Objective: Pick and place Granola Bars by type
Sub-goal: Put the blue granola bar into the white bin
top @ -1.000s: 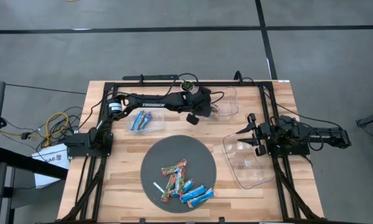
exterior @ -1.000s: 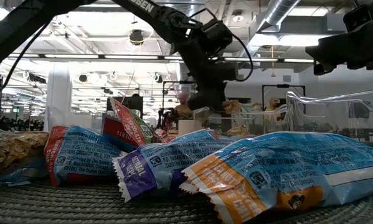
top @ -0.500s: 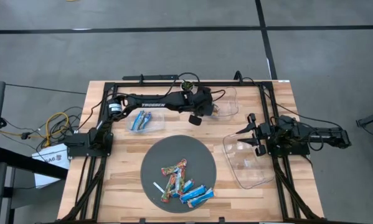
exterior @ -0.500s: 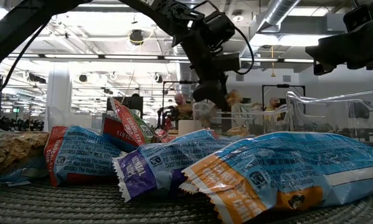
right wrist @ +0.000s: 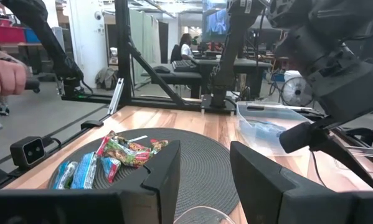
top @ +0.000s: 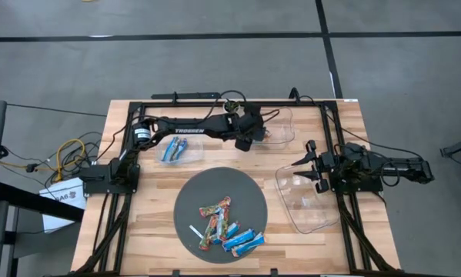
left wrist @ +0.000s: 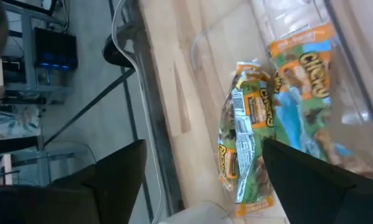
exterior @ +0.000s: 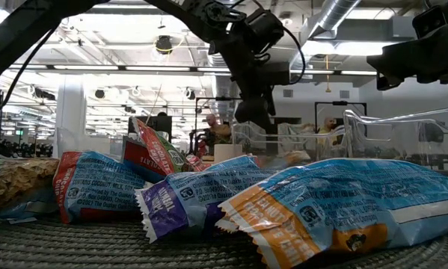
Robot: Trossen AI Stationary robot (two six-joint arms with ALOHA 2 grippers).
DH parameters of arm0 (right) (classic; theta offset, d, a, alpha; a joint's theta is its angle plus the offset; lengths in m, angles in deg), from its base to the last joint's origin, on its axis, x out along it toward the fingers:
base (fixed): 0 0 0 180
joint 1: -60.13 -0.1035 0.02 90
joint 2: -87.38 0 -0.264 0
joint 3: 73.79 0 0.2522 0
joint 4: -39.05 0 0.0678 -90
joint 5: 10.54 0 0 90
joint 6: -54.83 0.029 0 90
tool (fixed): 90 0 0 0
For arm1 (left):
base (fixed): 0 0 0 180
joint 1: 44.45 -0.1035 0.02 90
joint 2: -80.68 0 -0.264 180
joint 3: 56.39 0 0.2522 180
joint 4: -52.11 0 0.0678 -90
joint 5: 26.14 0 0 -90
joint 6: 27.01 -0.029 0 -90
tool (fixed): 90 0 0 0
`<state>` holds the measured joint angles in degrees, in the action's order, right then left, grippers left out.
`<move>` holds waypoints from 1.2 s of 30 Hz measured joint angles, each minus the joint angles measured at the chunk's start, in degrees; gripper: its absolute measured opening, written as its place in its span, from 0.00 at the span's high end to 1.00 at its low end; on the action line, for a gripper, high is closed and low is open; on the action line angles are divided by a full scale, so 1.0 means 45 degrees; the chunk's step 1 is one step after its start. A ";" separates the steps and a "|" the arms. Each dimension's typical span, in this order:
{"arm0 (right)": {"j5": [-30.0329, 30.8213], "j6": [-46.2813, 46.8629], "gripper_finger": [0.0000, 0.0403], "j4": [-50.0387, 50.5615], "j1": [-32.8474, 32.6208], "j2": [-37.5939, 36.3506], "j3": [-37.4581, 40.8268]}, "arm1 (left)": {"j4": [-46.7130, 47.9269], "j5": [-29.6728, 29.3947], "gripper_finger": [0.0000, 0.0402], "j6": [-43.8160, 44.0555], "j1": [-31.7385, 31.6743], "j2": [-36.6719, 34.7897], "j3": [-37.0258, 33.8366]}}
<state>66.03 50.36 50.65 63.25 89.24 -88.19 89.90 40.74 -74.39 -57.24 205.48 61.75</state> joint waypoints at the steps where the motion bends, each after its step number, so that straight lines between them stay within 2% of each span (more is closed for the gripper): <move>1: 0.0002 0.0000 0.67 0.0000 0.0000 -0.0002 -0.0002 | 0.0003 -0.0011 0.22 0.0006 0.0021 0.0000 0.0000; 8: 0.0000 0.0000 0.67 0.0000 -0.0005 0.0003 0.0000 | 0.0005 -0.0193 0.21 0.0156 0.0341 0.0000 0.0000; 24: 0.0000 0.0000 0.67 0.0000 -0.0004 -0.0002 0.0000 | -0.0010 -0.2030 0.21 0.0889 0.1435 0.0000 0.0000; 36: 0.0000 0.0000 0.67 -0.0001 -0.0002 -0.0001 0.0000 | -0.0311 -0.1945 0.21 0.2005 0.2114 0.0000 -0.0005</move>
<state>66.03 50.36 50.65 63.24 89.24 -88.19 88.50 31.99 -65.37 -47.73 205.48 61.73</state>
